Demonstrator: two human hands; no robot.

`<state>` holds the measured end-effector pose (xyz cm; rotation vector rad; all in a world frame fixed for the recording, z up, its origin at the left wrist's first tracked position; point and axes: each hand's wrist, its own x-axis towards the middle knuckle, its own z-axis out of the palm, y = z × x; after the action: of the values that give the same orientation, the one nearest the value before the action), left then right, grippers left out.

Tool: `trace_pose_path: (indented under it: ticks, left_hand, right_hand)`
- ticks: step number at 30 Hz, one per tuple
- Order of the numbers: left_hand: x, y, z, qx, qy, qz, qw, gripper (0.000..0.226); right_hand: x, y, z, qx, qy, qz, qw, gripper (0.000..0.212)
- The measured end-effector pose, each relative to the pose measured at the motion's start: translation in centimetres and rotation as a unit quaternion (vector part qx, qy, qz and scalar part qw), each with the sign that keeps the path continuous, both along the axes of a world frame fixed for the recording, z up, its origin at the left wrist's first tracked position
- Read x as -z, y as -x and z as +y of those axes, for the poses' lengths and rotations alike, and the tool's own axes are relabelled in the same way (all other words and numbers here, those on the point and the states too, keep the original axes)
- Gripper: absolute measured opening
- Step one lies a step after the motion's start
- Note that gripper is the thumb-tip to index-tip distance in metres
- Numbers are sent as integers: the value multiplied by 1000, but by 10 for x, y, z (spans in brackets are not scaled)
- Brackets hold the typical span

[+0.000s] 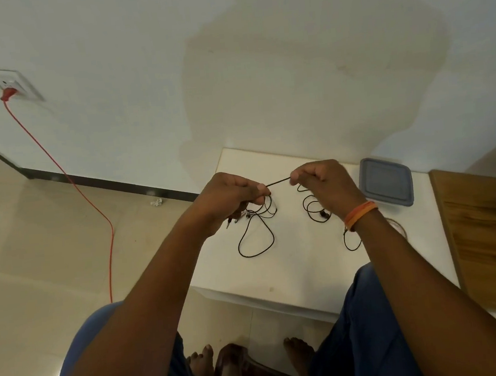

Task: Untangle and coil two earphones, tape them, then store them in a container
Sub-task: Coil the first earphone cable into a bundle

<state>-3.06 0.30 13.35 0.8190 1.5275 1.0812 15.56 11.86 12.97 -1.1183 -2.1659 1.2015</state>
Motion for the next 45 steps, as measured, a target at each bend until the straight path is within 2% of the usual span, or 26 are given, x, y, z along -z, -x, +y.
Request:
trace_pose_path:
  ticks: [4, 10, 15, 19, 22, 26, 30, 35, 37, 38, 40, 45]
  left_hand:
    - [4, -2, 1, 1, 45, -83, 996, 17]
    - [7, -2, 1, 44, 116, -149, 981, 21]
    - [3, -14, 3, 114, 168, -147, 968, 25]
    - [4, -25, 5, 180, 215, -129, 951, 31]
    - [2, -36, 2, 247, 181, -124, 944, 32]
    - [-3, -43, -3, 296, 51, -144, 943, 43]
    - [-10, -44, -4, 306, -36, -243, 920, 32]
    - [-20, -40, 2, 205, -102, -361, 904, 33]
    - [-25, -35, 6, 122, -121, -389, 905, 39]
    - [-26, -31, 7, 74, -128, -393, 908, 42]
    - [-27, -23, 9, -17, -138, -384, 913, 46]
    - [-22, -7, 8, -158, -147, -295, 931, 35]
  right_hand:
    - [6, 7, 3, 42, -64, -31, 997, 20]
    - [2, 21, -1, 39, -56, 16, 998, 21]
    - [-8, 28, -8, 31, 9, 134, 991, 23]
    - [-8, 32, -16, 7, 53, 182, 982, 24]
    - [-7, 34, -21, -17, 59, 170, 984, 25]
    - [-6, 31, -21, -44, 64, 152, 985, 25]
    - [-4, 27, -19, -38, 113, 164, 979, 21]
    - [-5, 42, -26, -63, 256, 168, 950, 20]
    - [-3, 48, -35, -59, 267, 172, 946, 15]
    - [2, 48, -39, -64, 244, 169, 953, 22]
    - [10, 47, -50, -85, 192, 139, 968, 27]
    - [11, 50, -59, -114, 184, 97, 972, 30]
